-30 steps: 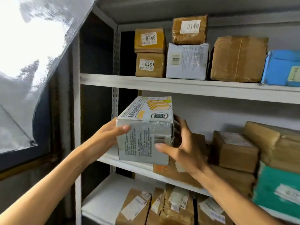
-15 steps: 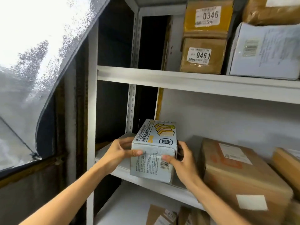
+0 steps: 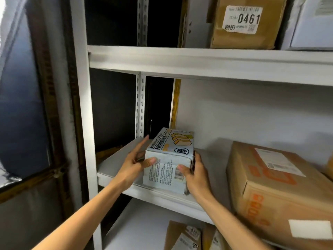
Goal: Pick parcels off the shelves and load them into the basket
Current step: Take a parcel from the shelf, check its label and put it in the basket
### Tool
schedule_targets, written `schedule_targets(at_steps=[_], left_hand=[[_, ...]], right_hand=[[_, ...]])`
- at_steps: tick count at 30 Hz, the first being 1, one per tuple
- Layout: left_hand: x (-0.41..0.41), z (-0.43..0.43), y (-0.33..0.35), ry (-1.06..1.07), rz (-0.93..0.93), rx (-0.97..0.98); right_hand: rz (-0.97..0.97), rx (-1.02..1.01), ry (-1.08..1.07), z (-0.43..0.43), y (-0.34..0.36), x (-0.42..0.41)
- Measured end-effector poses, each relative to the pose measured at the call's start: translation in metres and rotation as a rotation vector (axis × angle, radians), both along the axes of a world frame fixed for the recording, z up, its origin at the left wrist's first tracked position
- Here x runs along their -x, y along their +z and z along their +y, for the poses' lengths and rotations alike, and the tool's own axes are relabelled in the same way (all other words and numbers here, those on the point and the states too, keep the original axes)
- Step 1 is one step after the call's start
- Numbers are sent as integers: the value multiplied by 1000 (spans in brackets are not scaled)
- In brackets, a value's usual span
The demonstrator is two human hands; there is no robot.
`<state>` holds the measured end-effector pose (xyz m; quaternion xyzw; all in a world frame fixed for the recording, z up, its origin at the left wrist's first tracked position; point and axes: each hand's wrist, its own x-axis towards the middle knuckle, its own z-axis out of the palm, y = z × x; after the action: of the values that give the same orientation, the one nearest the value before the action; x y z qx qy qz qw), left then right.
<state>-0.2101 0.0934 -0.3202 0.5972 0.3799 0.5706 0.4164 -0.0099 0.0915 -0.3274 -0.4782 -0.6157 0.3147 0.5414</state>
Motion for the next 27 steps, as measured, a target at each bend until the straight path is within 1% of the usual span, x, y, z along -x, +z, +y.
schedule_targets(at_steps=[2,4,8,13,14,16,18,20,22,23,25,27], left_hand=[[-1,1,-1,-1,51,-28],[-2,1,0,-3,65,-35],[-4,1,-3,-7,22,-35],[-11,-5,0,16,-1,5],[-12,-6,2,28,13,19],[-14,-12,8,67,101,32],[-17,-19,19,162,255,1],[-24,-30,29,329,428,-77],[-38,-44,38,494,526,-188],[-49,-51,42,544,561,-248],[-77,-63,50,582,647,-335],[-106,-72,58,573,755,-366]], right_hand=[[-6,-14,-12,-1,-3,1],[-15,-19,-8,-2,-3,2],[2,-22,-9,-2,-3,1],[22,32,-4,-2,-1,1],[15,50,-9,-2,1,1],[-22,94,-21,-2,5,2],[-122,119,-48,-7,12,2],[-274,129,-71,-19,22,-3],[-395,102,-54,-36,35,-13],[-455,77,-48,-46,42,-20],[-609,42,-36,-68,58,-40],[-739,22,21,-90,71,-66]])
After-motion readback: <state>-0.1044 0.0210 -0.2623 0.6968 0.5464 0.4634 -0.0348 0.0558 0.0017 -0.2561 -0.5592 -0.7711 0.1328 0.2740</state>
